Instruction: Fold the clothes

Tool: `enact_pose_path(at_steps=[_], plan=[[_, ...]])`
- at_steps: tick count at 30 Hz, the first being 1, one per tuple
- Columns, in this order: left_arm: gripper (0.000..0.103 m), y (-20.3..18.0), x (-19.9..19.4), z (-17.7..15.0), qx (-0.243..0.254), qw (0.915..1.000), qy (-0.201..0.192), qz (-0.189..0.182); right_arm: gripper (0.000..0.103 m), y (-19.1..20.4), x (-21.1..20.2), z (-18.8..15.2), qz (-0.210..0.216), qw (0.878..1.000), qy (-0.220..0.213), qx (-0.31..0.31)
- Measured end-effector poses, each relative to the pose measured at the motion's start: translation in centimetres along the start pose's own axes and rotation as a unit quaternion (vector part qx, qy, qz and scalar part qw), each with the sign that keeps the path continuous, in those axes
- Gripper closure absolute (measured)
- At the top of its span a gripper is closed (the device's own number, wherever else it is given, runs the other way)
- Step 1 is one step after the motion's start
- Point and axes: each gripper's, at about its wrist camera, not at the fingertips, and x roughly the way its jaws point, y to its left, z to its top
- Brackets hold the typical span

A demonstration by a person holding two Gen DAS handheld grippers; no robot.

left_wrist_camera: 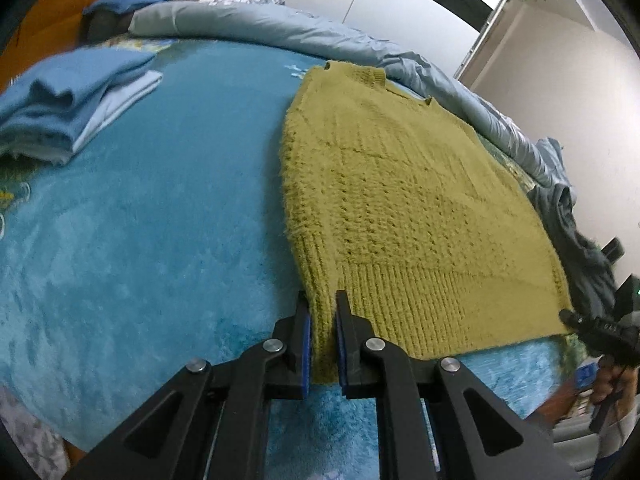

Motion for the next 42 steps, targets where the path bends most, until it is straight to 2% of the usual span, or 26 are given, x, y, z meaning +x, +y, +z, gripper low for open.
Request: enact_pose_path(at_steps=[8, 16, 18, 21, 23, 24, 25, 27, 29, 31, 34, 39, 42], plan=[[0.089, -1.1, -0.6, 0.1, 0.050, 0.9979, -0.007, 0.041, 0.089, 0.5, 0.1, 0.3, -0.019, 1.000, 0.012, 0.002], [0.079, -1.8, -1.3, 0.5, 0.081, 0.9937, -0.011, 0.077, 0.087, 1.0, 0.1, 1.0, -0.038, 0.999, 0.023, 0.000], [0.073, -1.7, -1.5, 0.7, 0.084, 0.9927, -0.012, 0.085, 0.083, 1.1, 0.0, 1.3, -0.047, 0.999, 0.020, -0.003], [0.064, -1.3, -1.8, 1.4, 0.089, 0.9925, -0.020, 0.081, 0.067, 1.2, -0.5, 2.1, -0.063, 0.998, 0.005, -0.011], [0.056, -1.3, -1.9, 2.2, 0.096, 0.9919, -0.029, 0.078, 0.050, 1.5, -0.9, 3.0, -0.066, 0.998, -0.006, -0.020], [0.050, -1.4, -1.9, 2.9, 0.104, 0.9909, -0.035, 0.077, 0.048, 1.7, -1.0, 3.5, -0.067, 0.997, -0.010, -0.027], [0.049, -1.5, -1.8, 3.6, 0.113, 0.9898, -0.041, 0.076, 0.048, 2.1, -1.1, 4.3, -0.069, 0.997, -0.013, -0.038], [0.048, -1.9, -1.4, 5.6, 0.136, 0.9873, -0.047, 0.068, 0.045, 3.1, -0.9, 5.9, -0.075, 0.995, -0.016, -0.060], [0.042, -2.4, -0.6, 8.4, 0.152, 0.9860, -0.045, 0.051, 0.037, 4.6, -0.6, 7.9, -0.076, 0.993, -0.018, -0.087], [0.035, -2.9, 0.6, 11.5, 0.163, 0.9853, -0.039, 0.031, 0.036, 6.4, 0.0, 10.3, -0.074, 0.990, -0.016, -0.120], [0.034, -3.8, 3.4, 16.7, 0.172, 0.9849, -0.019, -0.002, 0.035, 9.5, 1.8, 14.5, -0.081, 0.981, -0.014, -0.177], [0.034, -4.2, 10.0, 25.3, 0.140, 0.9897, 0.010, -0.026, 0.034, 12.7, 6.4, 21.5, -0.091, 0.969, -0.011, -0.228], [0.034, -4.2, 14.1, 29.4, 0.120, 0.9923, 0.022, -0.022, 0.034, 11.7, 10.2, 26.5, -0.100, 0.969, -0.012, -0.224]])
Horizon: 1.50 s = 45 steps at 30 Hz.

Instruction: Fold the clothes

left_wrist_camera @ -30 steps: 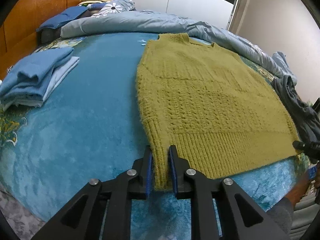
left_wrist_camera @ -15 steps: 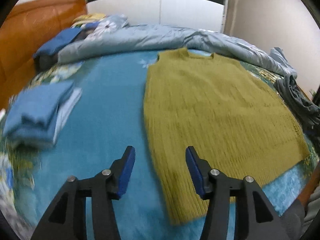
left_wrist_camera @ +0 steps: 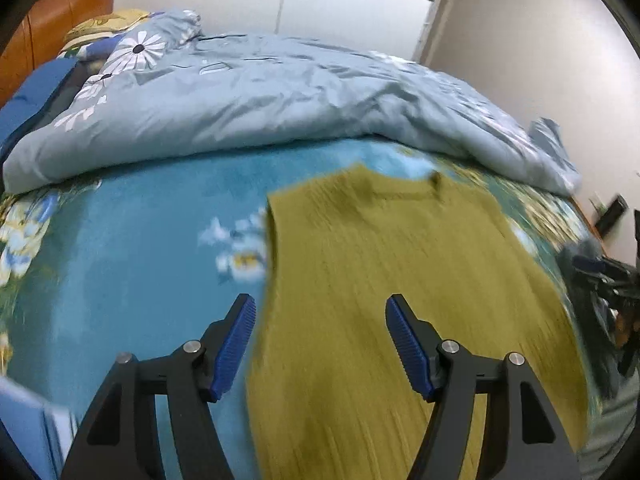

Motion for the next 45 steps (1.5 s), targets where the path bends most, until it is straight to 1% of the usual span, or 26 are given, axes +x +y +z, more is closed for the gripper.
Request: enact_pose_path(at_steps=[3, 5, 9, 11, 14, 17, 18, 19, 20, 21, 22, 23, 24, 25, 26, 29, 33, 35, 38, 42, 45], plan=[[0.034, 1.1, 4.4, 3.0, -0.005, 0.9997, 0.021, 0.010, 0.034, -2.4, 4.0, 2.7, -0.017, 1.000, 0.009, 0.009], [0.034, 1.4, 6.3, 4.0, 0.003, 0.9994, 0.026, 0.022, 0.034, -3.9, 6.6, 4.2, -0.029, 0.999, 0.017, 0.017], [0.034, 1.3, 9.9, 5.7, 0.043, 0.9975, 0.042, 0.038, 0.034, -6.1, 10.5, 6.5, -0.036, 0.999, 0.018, 0.026], [0.034, 1.3, 11.2, 6.2, 0.053, 0.9971, 0.040, 0.037, 0.034, -6.8, 12.4, 7.1, -0.041, 0.999, 0.019, 0.024], [0.034, 1.4, 12.2, 6.8, 0.055, 0.9975, 0.040, 0.019, 0.034, -7.2, 14.2, 7.5, -0.026, 0.999, 0.020, 0.027], [0.036, 1.1, 12.9, 7.2, 0.066, 0.9971, 0.037, 0.015, 0.034, -7.0, 15.3, 7.7, -0.021, 0.999, 0.014, 0.022], [0.042, 0.9, 13.0, 7.2, 0.069, 0.9970, 0.035, 0.007, 0.034, -7.0, 15.4, 7.7, -0.020, 1.000, 0.009, 0.021], [0.053, 0.8, 13.1, 7.2, 0.070, 0.9970, 0.033, 0.001, 0.035, -7.0, 15.5, 7.8, -0.018, 1.000, 0.006, 0.022], [0.057, 0.7, 13.2, 7.3, 0.070, 0.9971, 0.031, -0.003, 0.042, -7.0, 15.5, 7.8, -0.015, 1.000, 0.004, 0.024], [0.069, 0.5, 13.3, 7.3, 0.070, 0.9971, 0.030, -0.007, 0.047, -6.9, 15.5, 7.9, -0.010, 1.000, 0.003, 0.024], [0.083, 0.3, 13.3, 7.2, 0.071, 0.9970, 0.029, -0.011, 0.058, -6.9, 15.5, 7.9, -0.007, 1.000, 0.002, 0.025], [0.087, 0.1, 13.4, 7.1, 0.073, 0.9968, 0.029, -0.014, 0.062, -6.7, 15.5, 8.0, -0.007, 1.000, 0.002, 0.026], [0.090, -0.3, 13.3, 7.0, 0.077, 0.9966, 0.026, -0.014, 0.066, -6.6, 15.4, 8.0, -0.006, 1.000, 0.000, 0.026], [0.091, -0.6, 13.2, 6.8, 0.084, 0.9963, 0.020, -0.009, 0.083, -6.5, 15.3, 8.1, -0.005, 1.000, -0.004, 0.024], [0.092, -1.0, 12.8, 6.7, 0.087, 0.9961, 0.013, -0.007, 0.091, -6.4, 15.1, 8.1, -0.004, 1.000, -0.009, 0.022], [0.093, -1.4, 11.1, 6.9, 0.083, 0.9964, -0.012, -0.012, 0.091, -6.0, 13.6, 8.0, -0.001, 0.999, -0.031, 0.017], [0.093, -2.0, 7.0, 7.4, 0.084, 0.9951, -0.047, -0.024, 0.092, -5.2, 9.5, 7.9, 0.009, 0.997, -0.074, 0.012], [0.093, -2.5, 4.5, 7.3, 0.091, 0.9935, -0.062, -0.030, 0.092, -4.5, 6.8, 7.6, 0.014, 0.995, -0.096, 0.000], [0.093, -3.2, -0.4, 6.8, 0.102, 0.9898, -0.092, -0.039, 0.092, -3.1, 2.3, 6.3, 0.018, 0.992, -0.127, -0.019], [0.093, -4.6, -7.0, 4.2, 0.121, 0.9827, -0.132, -0.049, 0.092, -1.3, -3.3, 3.8, 0.028, 0.986, -0.160, -0.034], [0.093, -5.3, -11.2, 1.0, 0.133, 0.9766, -0.160, -0.055, 0.092, 0.4, -7.5, 0.8, 0.039, 0.982, -0.178, -0.052]])
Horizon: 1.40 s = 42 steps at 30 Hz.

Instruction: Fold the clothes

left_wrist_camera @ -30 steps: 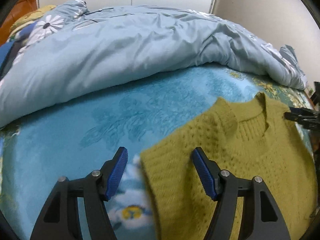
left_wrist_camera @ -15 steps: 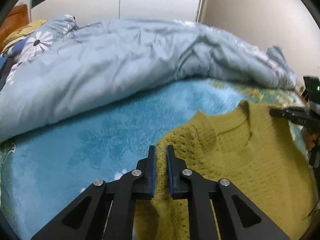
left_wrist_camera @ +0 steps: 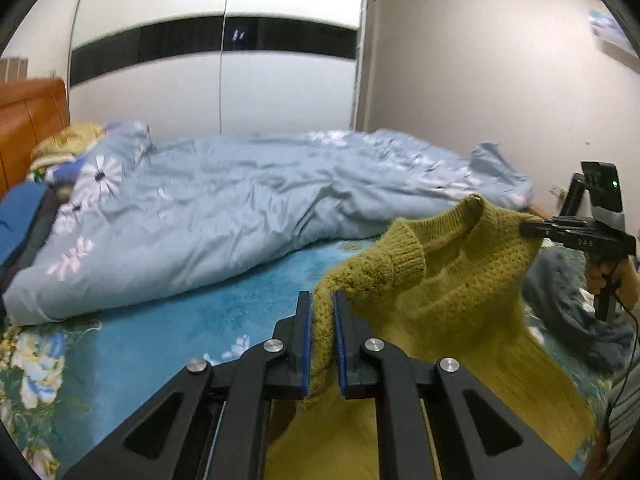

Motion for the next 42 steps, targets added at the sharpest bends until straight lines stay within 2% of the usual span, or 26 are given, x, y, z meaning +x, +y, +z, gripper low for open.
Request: enact_pose_path(at_steps=[6, 10, 18, 23, 32, 35, 36, 37, 38, 39, 42], plan=[[0.093, -3.1, -8.8, -6.8, -0.014, 0.9989, -0.043, -0.012, 0.091, 4.4, -8.0, -5.4, 0.016, 0.999, -0.015, -0.035], [0.093, -5.0, -11.7, -12.7, -0.026, 0.9986, -0.045, -0.011, 0.091, 6.6, -11.3, -11.0, 0.038, 0.999, -0.006, -0.033], [0.093, -8.1, -13.8, -23.4, -0.057, 0.9983, 0.002, 0.000, 0.091, 9.9, -13.9, -21.3, 0.043, 0.997, 0.049, -0.027], [0.093, -8.2, -13.6, -27.5, -0.100, 0.9942, 0.037, 0.010, 0.091, 9.9, -13.3, -24.8, 0.035, 0.996, 0.081, -0.011], [0.093, -8.0, -13.1, -29.3, -0.144, 0.9875, 0.064, 0.000, 0.084, 9.6, -12.9, -26.7, 0.015, 0.994, 0.109, 0.006], [0.090, -7.4, -13.9, -29.6, -0.184, 0.9806, 0.064, -0.023, 0.072, 9.4, -14.2, -26.5, 0.012, 0.994, 0.105, 0.010], [0.083, -7.1, -14.2, -29.6, -0.200, 0.9774, 0.063, -0.031, 0.069, 9.3, -14.7, -26.3, 0.014, 0.995, 0.101, 0.011], [0.070, -6.9, -14.3, -29.7, -0.215, 0.9742, 0.059, -0.038, 0.059, 9.0, -15.3, -26.0, 0.017, 0.995, 0.093, 0.013], [0.063, -6.6, -14.3, -29.8, -0.232, 0.9700, 0.055, -0.046, 0.048, 8.7, -15.7, -25.6, 0.020, 0.996, 0.085, 0.018], [0.057, -6.2, -14.2, -29.9, -0.254, 0.9642, 0.050, -0.057, 0.047, 7.9, -15.6, -24.9, 0.021, 0.996, 0.076, 0.033], [0.056, -5.5, -13.3, -30.0, -0.304, 0.9479, 0.051, -0.079, 0.047, 5.4, -14.8, -22.8, 0.030, 0.994, 0.053, 0.091]])
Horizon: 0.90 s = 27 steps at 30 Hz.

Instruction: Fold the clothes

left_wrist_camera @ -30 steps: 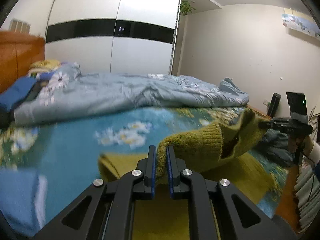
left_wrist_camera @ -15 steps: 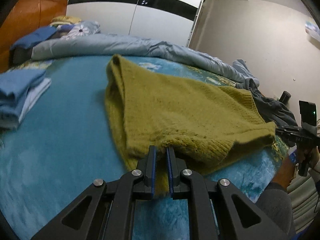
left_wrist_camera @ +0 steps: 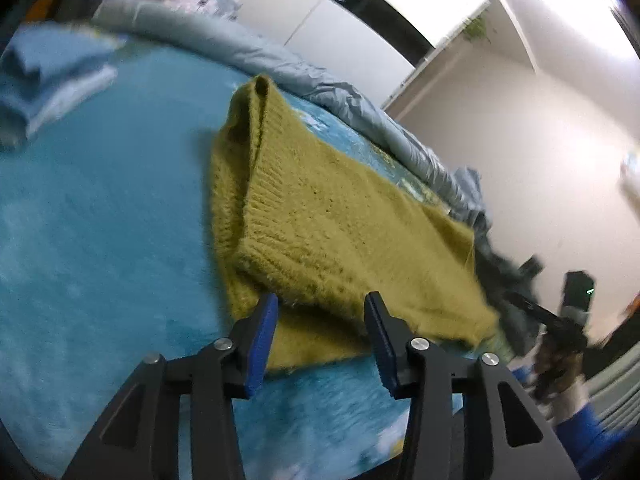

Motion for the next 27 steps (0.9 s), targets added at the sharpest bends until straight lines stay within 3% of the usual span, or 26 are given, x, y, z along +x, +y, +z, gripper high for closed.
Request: enact_pose_path(at_steps=[6, 9, 13, 16, 17, 19, 20, 27], plan=[[0.056, 0.4, 1.5, 0.5, -0.050, 0.9987, 0.008, -0.002, 0.047, -5.2, 5.3, 4.9, 0.027, 0.990, -0.002, 0.138], [0.056, 0.5, 2.0, 0.8, -0.066, 0.9978, 0.012, 0.003, 0.047, -7.4, 7.3, 6.1, 0.047, 0.977, -0.006, 0.208], [0.056, 0.4, 2.3, 0.9, -0.079, 0.9968, 0.009, 0.005, 0.047, -8.7, 8.7, 6.8, 0.064, 0.965, -0.006, 0.253], [0.062, 0.0, 2.4, 0.9, -0.071, 0.9973, 0.005, 0.017, 0.052, -8.9, 9.5, 7.6, 0.058, 0.965, 0.003, 0.256], [0.066, 0.0, 2.4, 0.8, -0.070, 0.9974, 0.005, 0.017, 0.065, -8.9, 9.7, 8.0, 0.051, 0.967, 0.008, 0.248], [0.084, 0.0, 2.3, 0.7, -0.067, 0.9976, 0.005, 0.017, 0.086, -8.9, 10.2, 8.9, 0.033, 0.971, 0.024, 0.234], [0.087, -0.1, 2.3, 0.6, -0.065, 0.9978, 0.005, 0.015, 0.089, -9.0, 10.5, 9.4, 0.020, 0.973, 0.037, 0.229], [0.091, -1.3, 2.7, -0.4, -0.029, 0.9992, 0.025, 0.008, 0.090, -10.5, 12.1, 13.7, -0.035, 0.981, 0.062, 0.182]])
